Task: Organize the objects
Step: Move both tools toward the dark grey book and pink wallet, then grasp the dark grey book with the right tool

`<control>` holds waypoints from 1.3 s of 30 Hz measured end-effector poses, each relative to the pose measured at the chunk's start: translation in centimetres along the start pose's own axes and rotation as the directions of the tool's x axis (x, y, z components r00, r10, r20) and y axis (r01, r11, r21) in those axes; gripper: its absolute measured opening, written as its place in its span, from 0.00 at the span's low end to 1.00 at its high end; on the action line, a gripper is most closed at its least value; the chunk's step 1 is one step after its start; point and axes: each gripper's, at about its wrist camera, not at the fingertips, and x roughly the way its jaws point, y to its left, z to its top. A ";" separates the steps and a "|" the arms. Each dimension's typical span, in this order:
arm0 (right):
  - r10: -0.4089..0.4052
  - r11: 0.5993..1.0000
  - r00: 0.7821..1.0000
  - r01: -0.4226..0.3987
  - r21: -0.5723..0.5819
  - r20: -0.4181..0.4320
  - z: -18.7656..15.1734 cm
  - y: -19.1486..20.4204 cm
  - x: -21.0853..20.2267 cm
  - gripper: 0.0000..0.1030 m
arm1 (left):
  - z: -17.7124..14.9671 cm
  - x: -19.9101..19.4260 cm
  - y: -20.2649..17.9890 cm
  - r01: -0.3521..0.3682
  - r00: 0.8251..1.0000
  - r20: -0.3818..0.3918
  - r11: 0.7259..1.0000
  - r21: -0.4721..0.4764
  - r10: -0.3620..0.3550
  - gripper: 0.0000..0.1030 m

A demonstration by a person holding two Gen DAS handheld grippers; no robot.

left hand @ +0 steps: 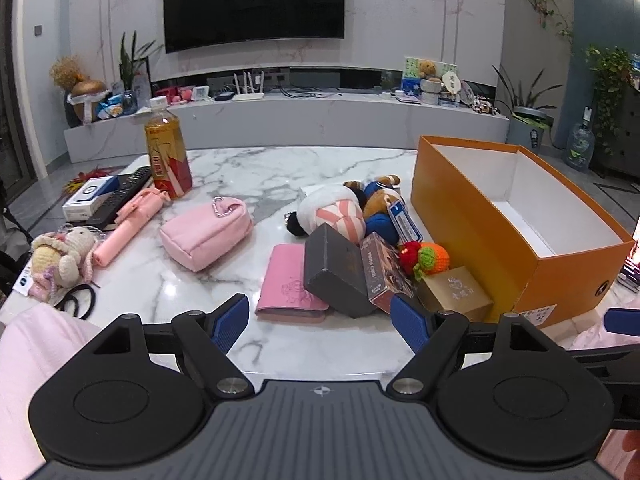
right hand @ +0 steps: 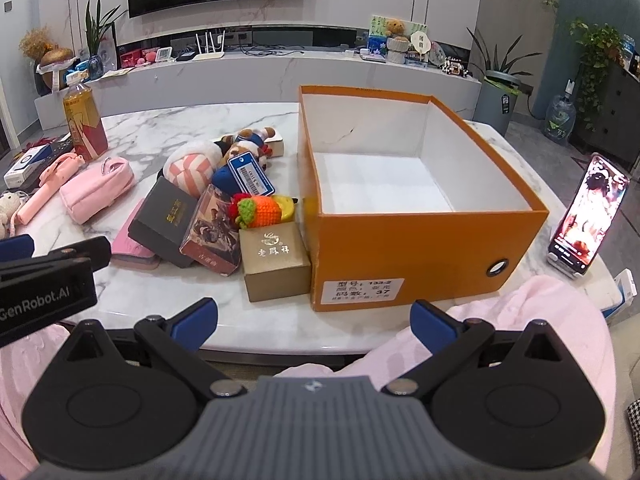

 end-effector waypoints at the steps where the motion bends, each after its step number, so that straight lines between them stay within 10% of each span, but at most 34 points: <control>1: 0.011 1.000 1.000 -0.011 0.002 -0.005 0.1 0.0 0.2 0.99 | 0.1 0.2 0.0 0.007 1.000 -0.005 1.000 0.005 -0.007 0.89; 15: 0.253 0.957 0.966 -0.258 -0.135 -0.053 3.6 4.2 3.7 0.48 | 3.3 5.2 3.0 0.165 0.975 -0.146 0.986 -0.039 -0.169 0.52; 30: 0.278 0.932 0.952 -0.299 -0.204 -0.126 6.8 8.4 10.3 0.47 | 5.4 12.4 6.7 0.236 0.924 -0.248 0.944 -0.231 -0.292 0.47; 39: 0.323 0.922 0.938 -0.342 -0.182 -0.124 9.1 10.0 11.4 0.48 | 6.5 14.0 10.1 0.160 0.924 -0.310 0.964 -0.213 -0.222 0.48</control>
